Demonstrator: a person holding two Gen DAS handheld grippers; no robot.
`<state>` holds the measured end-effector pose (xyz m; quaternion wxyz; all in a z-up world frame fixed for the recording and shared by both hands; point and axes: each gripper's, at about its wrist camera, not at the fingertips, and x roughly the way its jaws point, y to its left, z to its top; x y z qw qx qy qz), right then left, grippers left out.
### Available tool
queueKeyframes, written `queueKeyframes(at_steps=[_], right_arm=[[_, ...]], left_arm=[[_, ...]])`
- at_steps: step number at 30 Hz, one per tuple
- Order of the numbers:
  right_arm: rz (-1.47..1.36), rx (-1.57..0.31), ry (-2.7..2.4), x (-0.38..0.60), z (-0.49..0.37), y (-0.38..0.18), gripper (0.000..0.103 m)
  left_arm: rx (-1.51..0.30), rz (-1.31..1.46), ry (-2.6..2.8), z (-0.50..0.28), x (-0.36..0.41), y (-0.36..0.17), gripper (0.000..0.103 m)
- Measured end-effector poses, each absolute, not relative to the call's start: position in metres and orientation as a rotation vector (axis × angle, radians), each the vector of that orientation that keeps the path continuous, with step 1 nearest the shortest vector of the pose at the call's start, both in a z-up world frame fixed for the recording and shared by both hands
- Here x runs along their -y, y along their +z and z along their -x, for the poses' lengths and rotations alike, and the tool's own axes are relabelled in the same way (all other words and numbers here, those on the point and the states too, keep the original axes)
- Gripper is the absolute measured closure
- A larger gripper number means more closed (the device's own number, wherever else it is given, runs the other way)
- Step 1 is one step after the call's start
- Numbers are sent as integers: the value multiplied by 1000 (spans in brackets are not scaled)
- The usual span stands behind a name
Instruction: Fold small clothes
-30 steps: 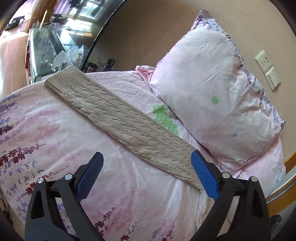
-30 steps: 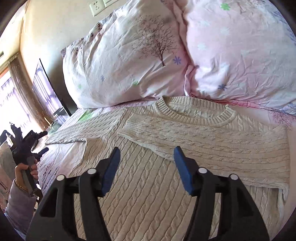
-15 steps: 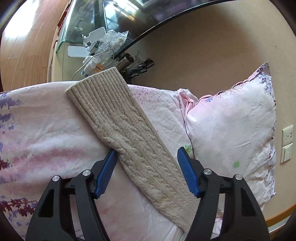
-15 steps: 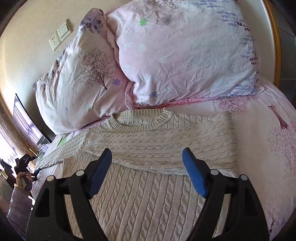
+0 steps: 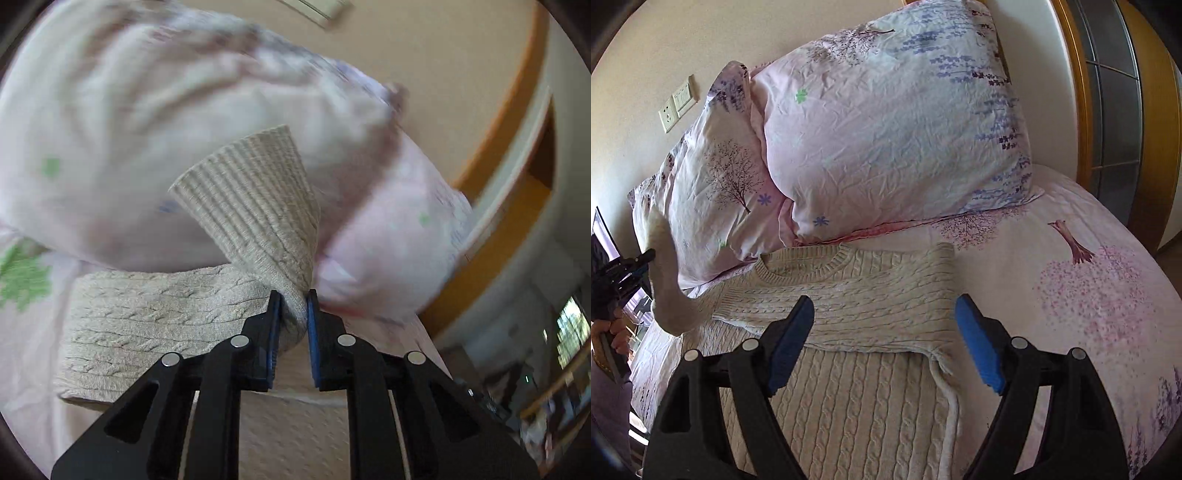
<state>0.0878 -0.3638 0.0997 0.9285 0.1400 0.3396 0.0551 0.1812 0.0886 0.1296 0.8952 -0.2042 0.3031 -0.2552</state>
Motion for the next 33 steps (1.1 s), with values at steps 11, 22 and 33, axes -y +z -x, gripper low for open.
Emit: queueKeyframes(at_steps=[11, 22, 33], right_arm=[[-457, -886, 157, 398, -31, 47, 27], [-680, -1018, 324, 388, 48, 16, 82], [-745, -928, 530, 367, 62, 37, 96]], left_arm=[[-892, 135, -344, -104, -73, 65, 24], [-961, 428, -381, 22, -140, 24, 42], [-938, 526, -538, 46, -119, 25, 95]])
